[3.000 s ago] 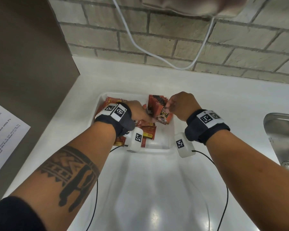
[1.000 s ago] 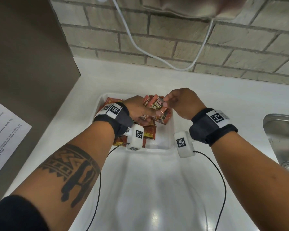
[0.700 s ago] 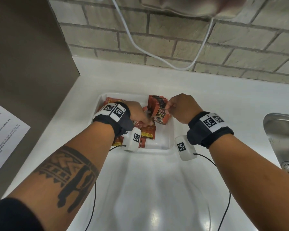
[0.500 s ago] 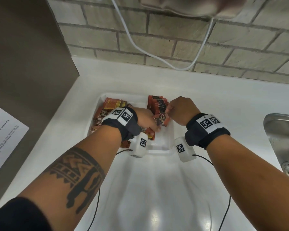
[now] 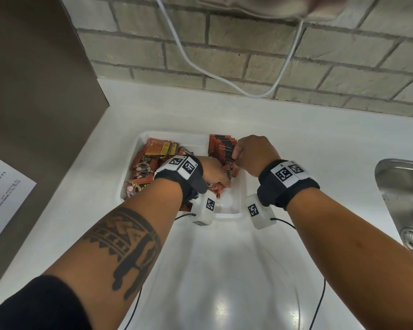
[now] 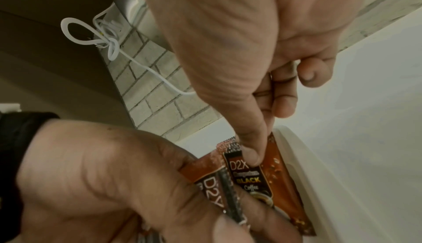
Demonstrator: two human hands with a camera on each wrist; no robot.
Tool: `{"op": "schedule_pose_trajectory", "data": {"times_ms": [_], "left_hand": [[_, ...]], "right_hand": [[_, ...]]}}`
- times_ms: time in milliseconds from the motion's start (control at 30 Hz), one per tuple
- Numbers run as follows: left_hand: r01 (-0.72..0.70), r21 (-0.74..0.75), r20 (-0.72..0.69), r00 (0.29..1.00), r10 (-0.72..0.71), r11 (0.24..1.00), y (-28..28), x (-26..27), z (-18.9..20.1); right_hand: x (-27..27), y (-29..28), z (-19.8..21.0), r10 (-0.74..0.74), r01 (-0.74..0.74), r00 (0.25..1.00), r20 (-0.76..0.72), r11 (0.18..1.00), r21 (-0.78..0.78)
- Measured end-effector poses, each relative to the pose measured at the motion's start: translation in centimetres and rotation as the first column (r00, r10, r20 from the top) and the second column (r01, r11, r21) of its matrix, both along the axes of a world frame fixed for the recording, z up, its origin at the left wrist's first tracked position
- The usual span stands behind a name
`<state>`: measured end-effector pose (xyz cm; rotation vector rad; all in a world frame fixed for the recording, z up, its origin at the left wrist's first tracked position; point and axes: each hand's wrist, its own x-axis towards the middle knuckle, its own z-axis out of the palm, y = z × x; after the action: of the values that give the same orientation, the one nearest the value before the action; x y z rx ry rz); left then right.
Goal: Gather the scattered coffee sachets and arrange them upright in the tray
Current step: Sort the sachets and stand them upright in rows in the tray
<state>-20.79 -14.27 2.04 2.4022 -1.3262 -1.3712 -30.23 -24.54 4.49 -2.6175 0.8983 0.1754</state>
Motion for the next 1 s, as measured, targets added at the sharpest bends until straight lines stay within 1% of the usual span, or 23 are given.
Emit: {"op": "schedule_pose_trajectory", "data": {"times_ms": [100, 333, 433, 533, 633, 700, 767, 833, 900, 933, 967, 1000], "left_hand": [[-0.008, 0.000, 0.023, 1.000, 0.008, 1.000, 0.1, -0.1, 0.2], [-0.035, -0.009, 0.034, 0.999, 0.035, 0.999, 0.3, -0.1, 0.3], [-0.049, 0.001, 0.011, 0.999, 0.049, 0.999, 0.5, -0.1, 0.3], [-0.065, -0.014, 0.028, 0.997, 0.065, 0.998, 0.7, -0.1, 0.4], [-0.101, -0.043, -0.012, 0.995, 0.100, 0.994, 1.1, 0.1, 0.5], [-0.156, -0.048, -0.102, 0.983, 0.151, 0.987, 1.5, 0.5, 0.8], [-0.215, -0.035, -0.267, 0.943, 0.199, 0.976, 2.1, 0.9, 1.3], [-0.318, -0.065, -0.436, 0.862, 0.260, 0.946, 2.7, 1.2, 1.6], [-0.452, -0.087, -0.603, 0.733, 0.314, 0.888, 3.2, 1.1, 1.8], [-0.483, -0.103, -0.650, 0.694, 0.309, 0.869, 3.5, 1.2, 1.9], [-0.494, -0.128, -0.675, 0.679, 0.290, 0.860, 3.7, 1.2, 1.9], [-0.498, -0.155, -0.678, 0.682, 0.274, 0.853, 3.8, 1.3, 1.9]], "right_hand": [[-0.1, 0.0, 0.2, 0.003, -0.003, 1.000, 0.006, 1.000, 0.028], [-0.3, 0.2, 0.4, 0.026, -0.025, 0.999, -0.026, 1.000, 0.018], [-0.4, 0.4, 0.5, 0.031, -0.030, 0.999, -0.035, 0.999, 0.010], [-0.5, 0.4, 0.6, 0.032, -0.032, 0.999, -0.023, 0.999, 0.007], [-0.7, 0.2, 0.8, 0.024, -0.024, 1.000, 0.006, 1.000, 0.015], [-0.9, 0.1, 0.9, -0.003, -0.001, 0.997, 0.078, 0.999, 0.052], [-1.2, 0.4, 1.2, -0.019, -0.007, 0.985, 0.173, 0.989, 0.144], [-1.6, 0.9, 1.6, -0.016, -0.042, 0.974, 0.226, 0.968, 0.248], [-1.8, 1.2, 1.7, 0.001, -0.073, 0.975, 0.223, 0.947, 0.314], [-1.8, 1.2, 1.7, 0.001, -0.077, 0.974, 0.226, 0.941, 0.330], [-1.8, 1.2, 1.8, -0.008, -0.073, 0.971, 0.238, 0.942, 0.329], [-1.8, 1.0, 1.8, -0.017, -0.066, 0.967, 0.254, 0.947, 0.313]]}}
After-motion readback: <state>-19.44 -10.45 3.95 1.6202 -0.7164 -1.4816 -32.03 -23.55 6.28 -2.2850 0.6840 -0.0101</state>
